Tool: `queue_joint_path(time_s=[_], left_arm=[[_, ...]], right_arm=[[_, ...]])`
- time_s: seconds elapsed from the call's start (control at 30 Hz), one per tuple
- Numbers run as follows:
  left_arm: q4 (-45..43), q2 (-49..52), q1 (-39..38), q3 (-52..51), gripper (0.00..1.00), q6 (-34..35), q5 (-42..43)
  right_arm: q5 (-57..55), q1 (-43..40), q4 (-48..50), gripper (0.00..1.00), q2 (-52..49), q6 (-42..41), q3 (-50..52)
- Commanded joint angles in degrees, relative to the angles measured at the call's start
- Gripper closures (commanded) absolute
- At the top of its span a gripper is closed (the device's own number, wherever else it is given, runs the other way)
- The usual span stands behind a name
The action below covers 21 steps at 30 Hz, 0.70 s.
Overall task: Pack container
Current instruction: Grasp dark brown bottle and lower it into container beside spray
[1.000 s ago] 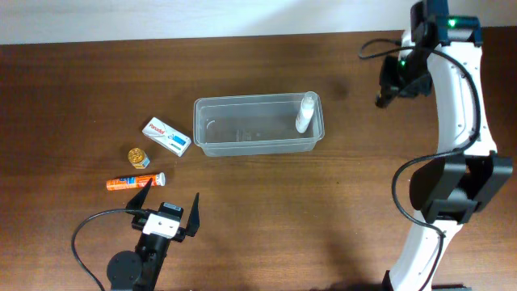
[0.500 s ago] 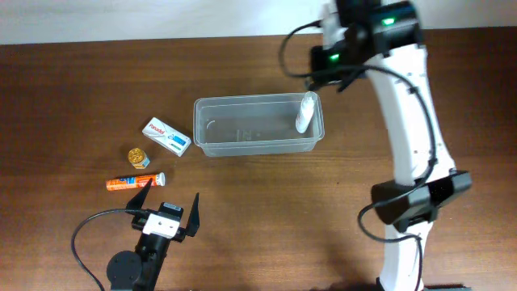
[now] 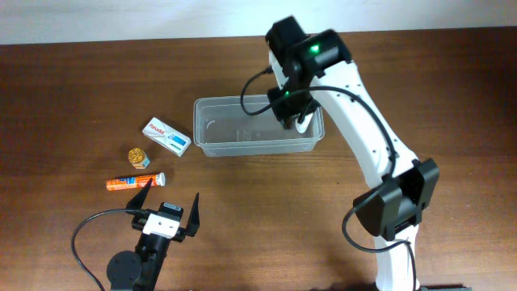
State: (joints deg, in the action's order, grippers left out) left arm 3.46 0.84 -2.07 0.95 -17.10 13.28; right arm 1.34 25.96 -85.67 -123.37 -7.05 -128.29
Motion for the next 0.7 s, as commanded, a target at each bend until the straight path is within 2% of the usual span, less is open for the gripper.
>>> queue_joint_path(time_s=[0.0, 0.2, 0.67], left_arm=[[0.0, -0.5, 0.4, -0.5, 0.0, 0.2, -0.2], [0.0, -0.5, 0.4, -0.5, 0.0, 0.2, -0.2], [0.0, -0.5, 0.4, -0.5, 0.0, 0.2, -0.2]], right_arm=[[-1.7, -0.2, 2.7, 0.81, 1.1, -0.5, 6.2], [-2.2, -0.2, 7.1, 0.81, 1.1, -0.5, 12.7], [-5.3, -0.2, 13.2, 0.8, 1.1, -1.0, 18.5]])
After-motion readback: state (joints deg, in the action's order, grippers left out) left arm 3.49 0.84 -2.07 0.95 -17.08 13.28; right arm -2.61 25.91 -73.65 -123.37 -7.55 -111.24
